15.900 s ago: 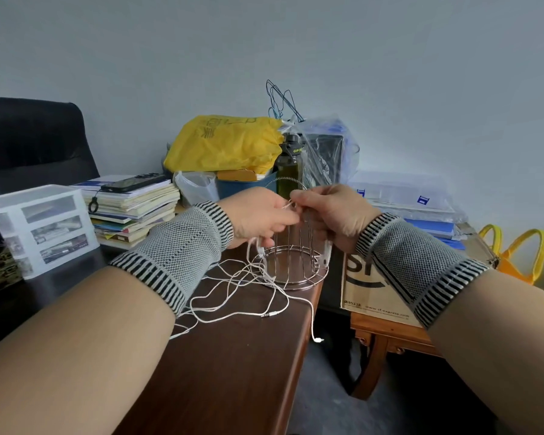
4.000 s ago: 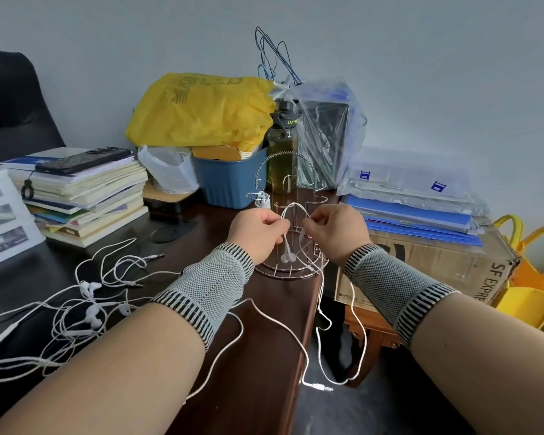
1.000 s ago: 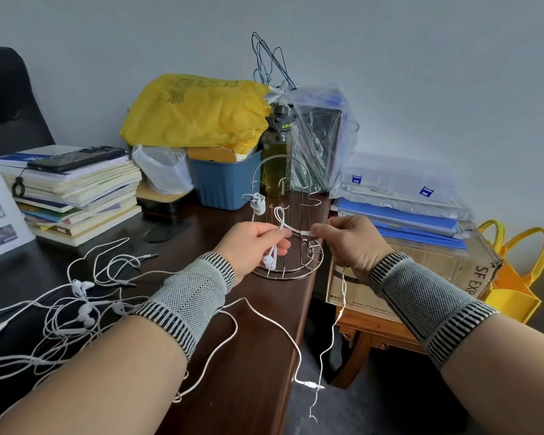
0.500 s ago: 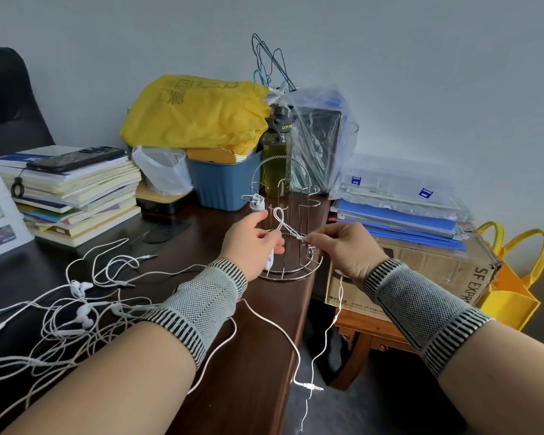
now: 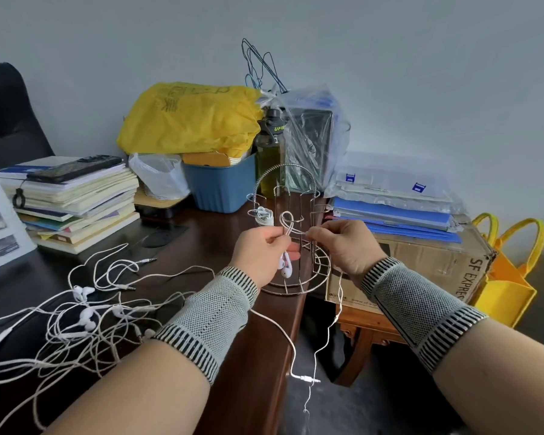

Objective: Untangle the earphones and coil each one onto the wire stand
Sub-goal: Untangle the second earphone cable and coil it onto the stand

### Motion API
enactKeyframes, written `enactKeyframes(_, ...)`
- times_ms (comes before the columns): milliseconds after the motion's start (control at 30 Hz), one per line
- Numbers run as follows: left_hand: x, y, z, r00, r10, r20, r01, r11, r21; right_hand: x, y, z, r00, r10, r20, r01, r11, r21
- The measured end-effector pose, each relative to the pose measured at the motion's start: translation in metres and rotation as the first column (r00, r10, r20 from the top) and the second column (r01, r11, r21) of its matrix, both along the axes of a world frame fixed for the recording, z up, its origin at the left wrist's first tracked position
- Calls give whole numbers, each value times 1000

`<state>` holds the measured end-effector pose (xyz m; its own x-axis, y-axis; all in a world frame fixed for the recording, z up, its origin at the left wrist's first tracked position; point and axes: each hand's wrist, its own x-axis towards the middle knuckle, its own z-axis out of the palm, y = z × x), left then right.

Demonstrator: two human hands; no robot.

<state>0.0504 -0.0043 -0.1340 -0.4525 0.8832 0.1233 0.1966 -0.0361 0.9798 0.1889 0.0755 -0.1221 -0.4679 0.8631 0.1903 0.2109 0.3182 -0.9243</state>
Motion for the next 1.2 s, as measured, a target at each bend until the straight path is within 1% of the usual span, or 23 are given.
enactKeyframes(67, 4, 1, -3, 998, 16, 64, -17, 1000, 10, 3, -3, -1, 1000, 4, 27, -4, 1000, 12)
enactKeyframes(167, 10, 2, -7, 996, 63, 55, -65, 997, 30, 8, -5, -5, 999, 2, 42, -3, 1000, 14)
enactKeyframes(233, 15, 3, -7, 993, 84, 83, -88, 995, 49, 11, -5, -8, 999, -2, 37, 1, 1000, 10)
enactKeyframes(333, 23, 4, -6, 980, 97, 174, -112, 991, 74, 13, -5, -10, 1000, 2, 26, -2, 1000, 7)
enactKeyframes(400, 25, 3, -7, 976, 116, 185, -135, 986, 97, 13, -5, -9, 1000, 10, 13, -10, 1000, -16)
enactKeyframes(467, 27, 3, -8, 978, 134, 162, -155, 979, 128, 12, -6, -8, 1000, 15, -13, -16, 999, -32)
enactKeyframes(633, 34, -1, -9, 981, 184, 63, -193, 962, 195, 8, -6, -7, 999, -2, -53, 2, 1000, 12)
enactKeyframes(733, 34, 0, -13, 975, 222, -3, -217, 953, 211, 12, -5, -9, 998, 4, -70, -4, 1000, 8)
enactKeyframes(833, 33, 0, -19, 968, 243, -56, -229, 955, 188, 20, -4, -14, 993, 0, -116, -4, 999, -42)
enactKeyframes(1000, 36, -2, -14, 972, 223, -70, -212, 969, 129, 27, -4, -20, 991, -48, -126, 42, 998, -49)
enactKeyframes(1200, 42, 1, -5, 979, 173, 106, -181, 981, 72, 25, -4, -19, 996, -65, -57, 62, 997, -47)
